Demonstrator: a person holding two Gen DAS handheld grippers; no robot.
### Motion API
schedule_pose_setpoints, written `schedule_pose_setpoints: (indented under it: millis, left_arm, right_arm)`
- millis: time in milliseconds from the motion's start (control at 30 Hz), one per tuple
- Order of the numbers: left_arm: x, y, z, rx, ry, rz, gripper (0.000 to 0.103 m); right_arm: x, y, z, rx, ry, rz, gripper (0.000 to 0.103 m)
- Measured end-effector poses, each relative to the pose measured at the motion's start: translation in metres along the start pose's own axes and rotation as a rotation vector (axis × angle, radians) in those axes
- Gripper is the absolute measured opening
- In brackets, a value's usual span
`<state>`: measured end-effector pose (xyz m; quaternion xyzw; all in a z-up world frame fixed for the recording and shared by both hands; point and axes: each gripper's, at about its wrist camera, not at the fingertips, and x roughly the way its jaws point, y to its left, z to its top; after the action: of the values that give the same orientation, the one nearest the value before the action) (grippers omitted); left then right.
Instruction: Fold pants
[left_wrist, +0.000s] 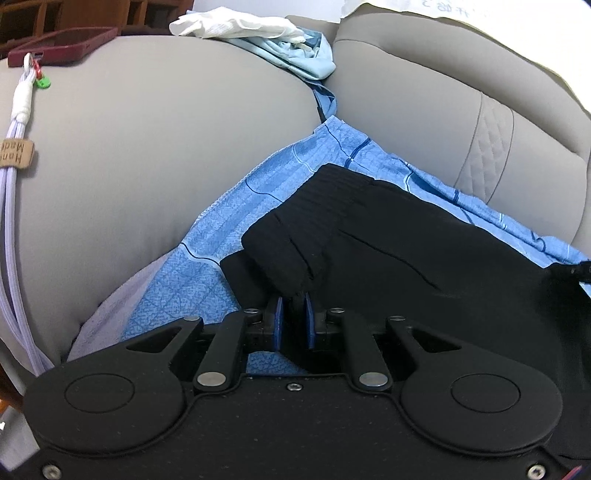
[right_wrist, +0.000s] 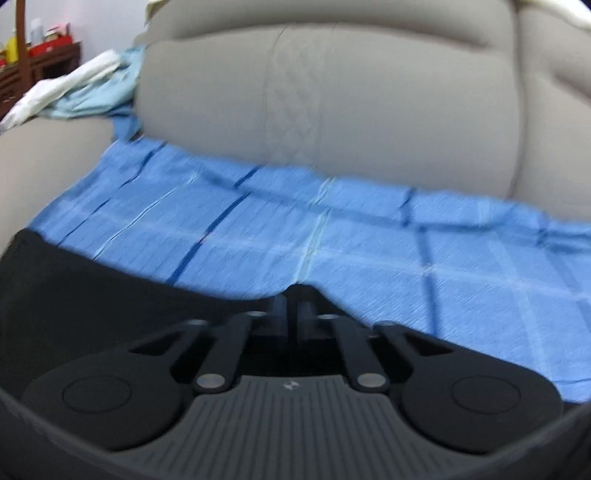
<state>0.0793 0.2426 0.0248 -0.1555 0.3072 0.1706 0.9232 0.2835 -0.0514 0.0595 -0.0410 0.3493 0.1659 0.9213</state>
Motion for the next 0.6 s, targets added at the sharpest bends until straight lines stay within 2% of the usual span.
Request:
schedule_pose_setpoints:
  millis: [133, 233, 333, 400, 433, 467, 533, 600]
  left_arm:
    - [-0.001, -0.001, -0.001, 0.009, -0.003, 0.002, 0.013]
    - [-0.001, -0.001, -0.001, 0.002, -0.001, 0.000, 0.013]
    - [-0.001, 0.000, -0.001, -0.006, 0.001, -0.004, 0.013]
    - [-0.002, 0.000, -0.001, -0.006, 0.001, -0.006, 0.013]
    - [-0.002, 0.000, -0.001, -0.004, 0.001, -0.005, 0.013]
    - [-0.002, 0.000, 0.000, -0.004, 0.001, -0.004, 0.013]
    - [-0.002, 0.000, 0.000, -0.005, 0.001, -0.003, 0.013]
    - [-0.001, 0.000, 0.000, -0.004, 0.002, -0.003, 0.013]
  right_arm:
    - [-0.002, -0.006, 0.013, 0.025, -0.047, -0.031, 0.005]
    - [0.005, -0.009, 0.018, 0.015, -0.046, -0.074, 0.005]
    - [0.017, -0.015, 0.016, 0.025, -0.009, -0.121, 0.006]
    - [0.012, -0.018, 0.014, 0.056, -0.030, -0.137, 0.009]
    - [0.006, -0.018, 0.012, 0.066, -0.055, -0.135, 0.016]
    - [-0.002, -0.017, 0.011, 0.074, -0.090, -0.127, 0.031]
    - [-0.019, -0.014, 0.009, 0.090, -0.160, -0.081, 0.037]
    - [-0.035, -0.008, 0.003, 0.076, -0.204, 0.019, 0.046]
